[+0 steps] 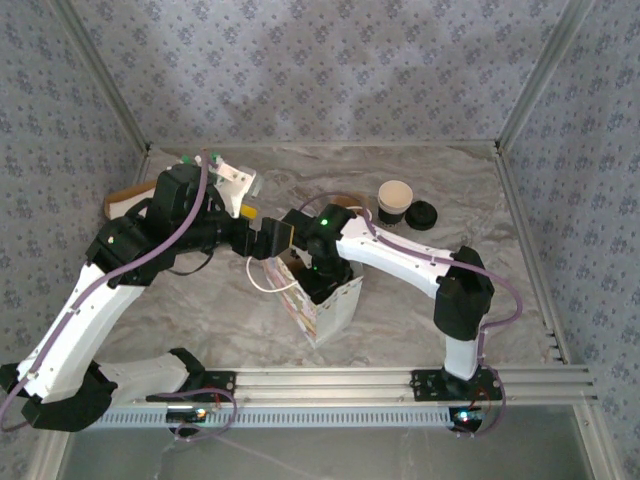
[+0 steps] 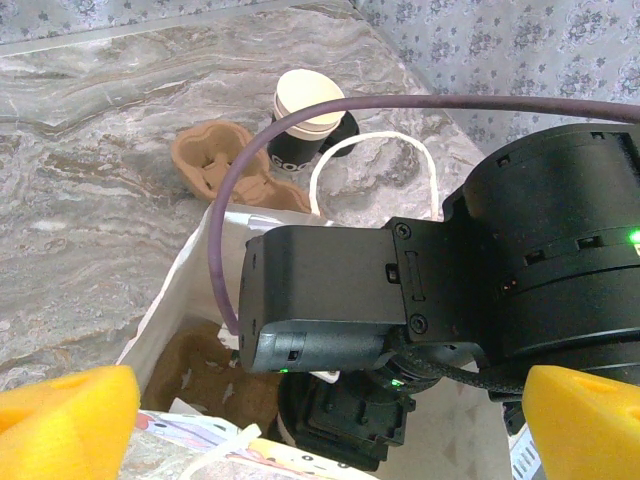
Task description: Pack the takeout coffee
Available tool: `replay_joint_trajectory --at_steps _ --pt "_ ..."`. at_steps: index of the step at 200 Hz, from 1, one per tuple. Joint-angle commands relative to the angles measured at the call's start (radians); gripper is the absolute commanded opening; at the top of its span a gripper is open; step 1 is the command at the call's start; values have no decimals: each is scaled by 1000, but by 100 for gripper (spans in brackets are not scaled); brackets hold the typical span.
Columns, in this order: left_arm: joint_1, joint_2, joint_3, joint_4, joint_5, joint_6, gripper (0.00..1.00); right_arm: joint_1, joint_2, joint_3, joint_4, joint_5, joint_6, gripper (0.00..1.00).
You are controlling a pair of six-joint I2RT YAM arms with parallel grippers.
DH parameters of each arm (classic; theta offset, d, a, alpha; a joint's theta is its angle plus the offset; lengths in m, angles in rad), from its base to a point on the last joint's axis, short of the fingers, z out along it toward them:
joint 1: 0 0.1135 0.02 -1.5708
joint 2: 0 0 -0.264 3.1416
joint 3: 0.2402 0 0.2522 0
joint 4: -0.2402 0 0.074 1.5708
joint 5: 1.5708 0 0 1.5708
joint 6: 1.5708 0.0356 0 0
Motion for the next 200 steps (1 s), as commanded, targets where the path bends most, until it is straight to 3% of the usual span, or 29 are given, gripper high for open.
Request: replay_joint_trajectory --at_steps 1,200 --pt "-7 -11 6 22 7 13 98 5 66 -63 5 -14 -12 65" --pt "-6 -1 4 28 7 11 98 -17 85 -110 60 -23 -18 65"
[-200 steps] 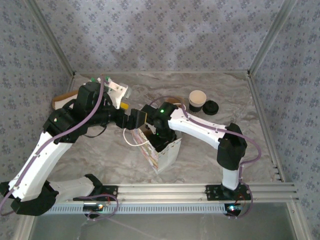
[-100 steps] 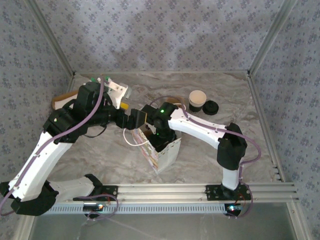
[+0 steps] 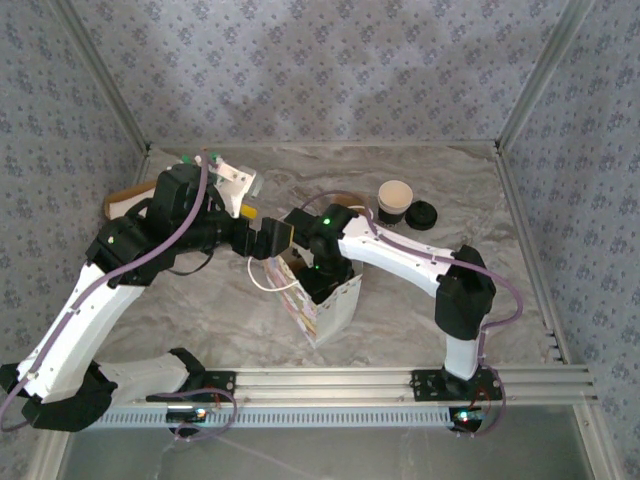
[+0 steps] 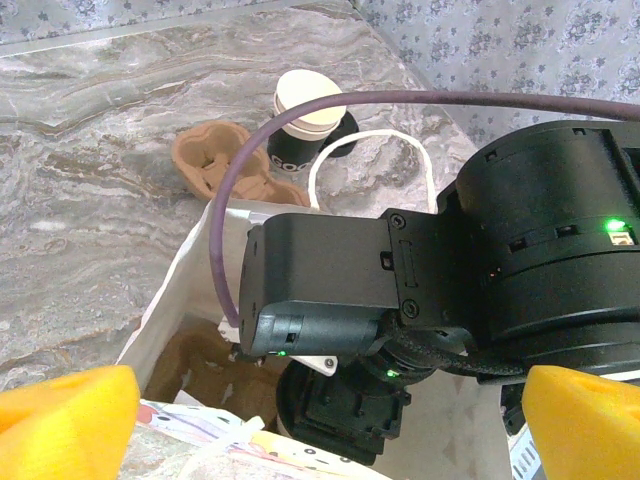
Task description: Pack the takeout coffee
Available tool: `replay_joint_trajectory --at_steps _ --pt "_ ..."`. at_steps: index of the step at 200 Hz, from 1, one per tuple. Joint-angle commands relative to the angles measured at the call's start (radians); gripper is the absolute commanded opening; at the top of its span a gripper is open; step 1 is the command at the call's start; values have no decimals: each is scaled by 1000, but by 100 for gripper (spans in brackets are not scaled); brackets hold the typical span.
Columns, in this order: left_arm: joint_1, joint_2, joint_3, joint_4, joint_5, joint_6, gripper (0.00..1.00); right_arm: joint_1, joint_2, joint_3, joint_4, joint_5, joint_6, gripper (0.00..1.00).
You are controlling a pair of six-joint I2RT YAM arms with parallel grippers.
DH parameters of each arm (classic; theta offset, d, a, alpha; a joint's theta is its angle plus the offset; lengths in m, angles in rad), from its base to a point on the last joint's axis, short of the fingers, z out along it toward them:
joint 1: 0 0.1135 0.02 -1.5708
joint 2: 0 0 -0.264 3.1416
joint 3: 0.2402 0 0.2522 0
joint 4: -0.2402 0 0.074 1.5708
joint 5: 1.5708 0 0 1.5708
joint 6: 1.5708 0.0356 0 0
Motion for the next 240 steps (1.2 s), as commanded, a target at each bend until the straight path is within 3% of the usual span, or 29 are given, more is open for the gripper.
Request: replay_joint_trajectory --at_steps 1,240 --pt "-6 0 4 28 8 12 98 2 90 -83 32 0 -8 65" --pt "-7 4 3 29 11 13 98 -3 130 -122 75 -10 -11 65"
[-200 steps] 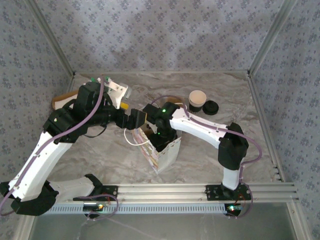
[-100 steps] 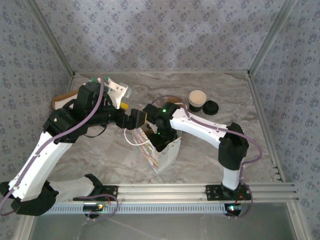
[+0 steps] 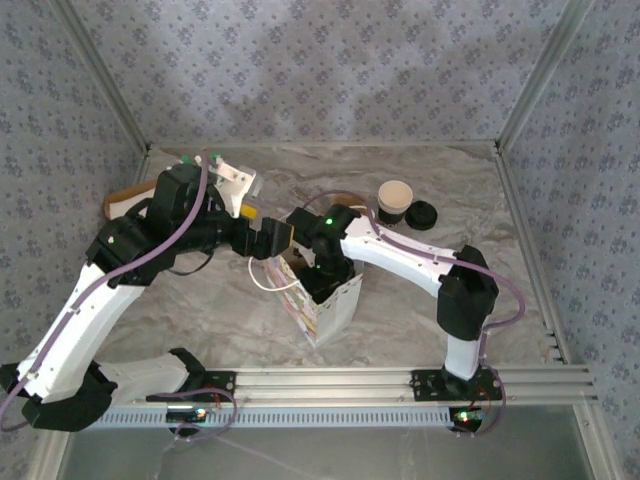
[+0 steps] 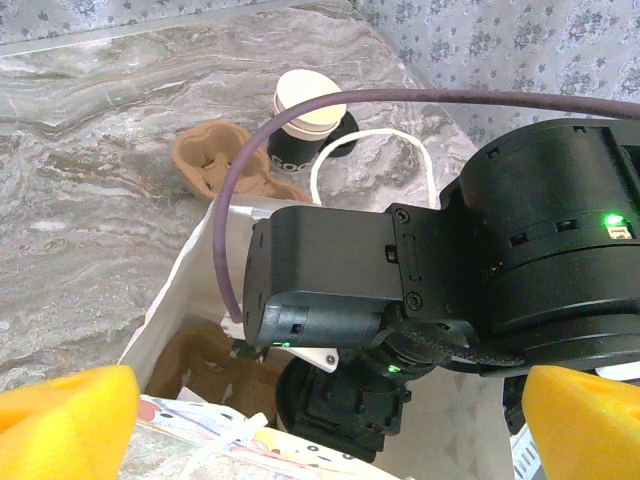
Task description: Pack the takeout coffee
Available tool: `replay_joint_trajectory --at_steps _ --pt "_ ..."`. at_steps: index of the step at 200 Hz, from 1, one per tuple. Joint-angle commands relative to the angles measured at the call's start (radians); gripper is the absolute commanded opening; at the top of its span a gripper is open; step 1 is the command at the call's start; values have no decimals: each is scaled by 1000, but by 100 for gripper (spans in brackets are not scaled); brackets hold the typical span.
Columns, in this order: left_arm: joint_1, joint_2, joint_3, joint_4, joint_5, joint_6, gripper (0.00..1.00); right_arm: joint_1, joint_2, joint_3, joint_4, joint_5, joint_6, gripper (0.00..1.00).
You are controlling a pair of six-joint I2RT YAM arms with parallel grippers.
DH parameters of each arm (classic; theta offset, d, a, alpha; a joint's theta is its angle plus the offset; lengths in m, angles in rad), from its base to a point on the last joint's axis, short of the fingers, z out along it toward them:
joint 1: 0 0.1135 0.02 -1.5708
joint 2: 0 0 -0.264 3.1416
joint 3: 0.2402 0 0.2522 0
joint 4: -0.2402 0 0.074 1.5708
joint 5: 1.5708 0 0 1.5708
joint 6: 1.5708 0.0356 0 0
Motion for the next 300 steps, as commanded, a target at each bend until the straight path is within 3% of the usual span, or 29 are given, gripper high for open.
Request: replay_joint_trajectory --at_steps 1,300 --pt "-7 4 3 28 11 13 98 5 128 -91 51 0 -9 65" --pt "-7 13 -6 37 13 13 99 1 151 -144 106 -10 -2 64"
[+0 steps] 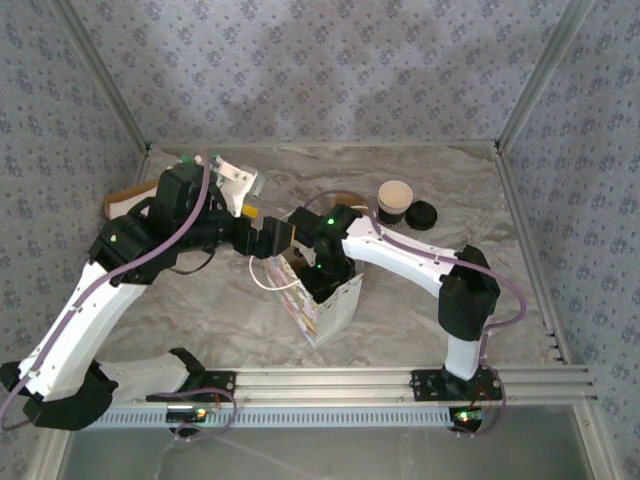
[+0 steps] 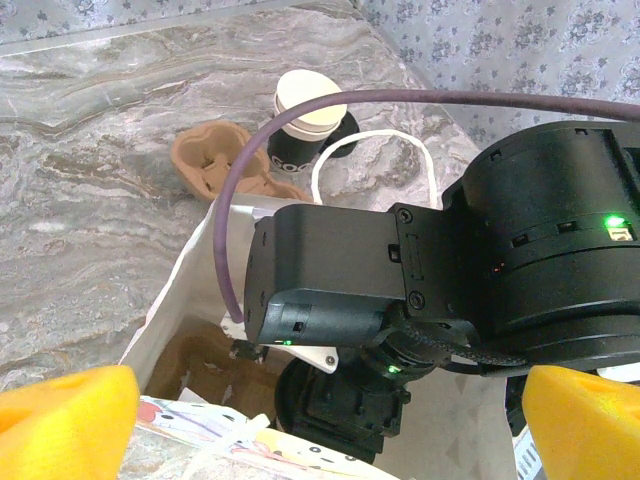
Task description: Pack the takeout coffee
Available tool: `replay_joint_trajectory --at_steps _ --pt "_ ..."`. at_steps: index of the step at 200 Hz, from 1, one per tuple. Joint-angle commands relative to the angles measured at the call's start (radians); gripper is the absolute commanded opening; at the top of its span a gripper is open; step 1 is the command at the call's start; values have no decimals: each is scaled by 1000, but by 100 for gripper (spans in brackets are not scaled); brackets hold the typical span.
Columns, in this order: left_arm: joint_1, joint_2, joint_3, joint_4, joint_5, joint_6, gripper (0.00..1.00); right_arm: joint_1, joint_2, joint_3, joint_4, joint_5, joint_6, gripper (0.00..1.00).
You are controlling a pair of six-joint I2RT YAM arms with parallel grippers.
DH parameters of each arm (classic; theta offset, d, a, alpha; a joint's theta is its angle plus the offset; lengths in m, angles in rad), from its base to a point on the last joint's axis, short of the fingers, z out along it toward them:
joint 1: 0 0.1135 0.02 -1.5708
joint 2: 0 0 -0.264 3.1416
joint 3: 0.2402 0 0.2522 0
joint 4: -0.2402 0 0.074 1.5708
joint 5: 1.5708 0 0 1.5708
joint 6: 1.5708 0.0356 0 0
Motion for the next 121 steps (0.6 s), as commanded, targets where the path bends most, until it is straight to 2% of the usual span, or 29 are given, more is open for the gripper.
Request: replay_joint_trajectory --at_steps 1,121 --pt "-7 5 -6 30 13 13 99 10 153 -124 83 5 1 64" --pt "-7 3 -11 31 10 12 99 11 134 -100 59 22 2 66"
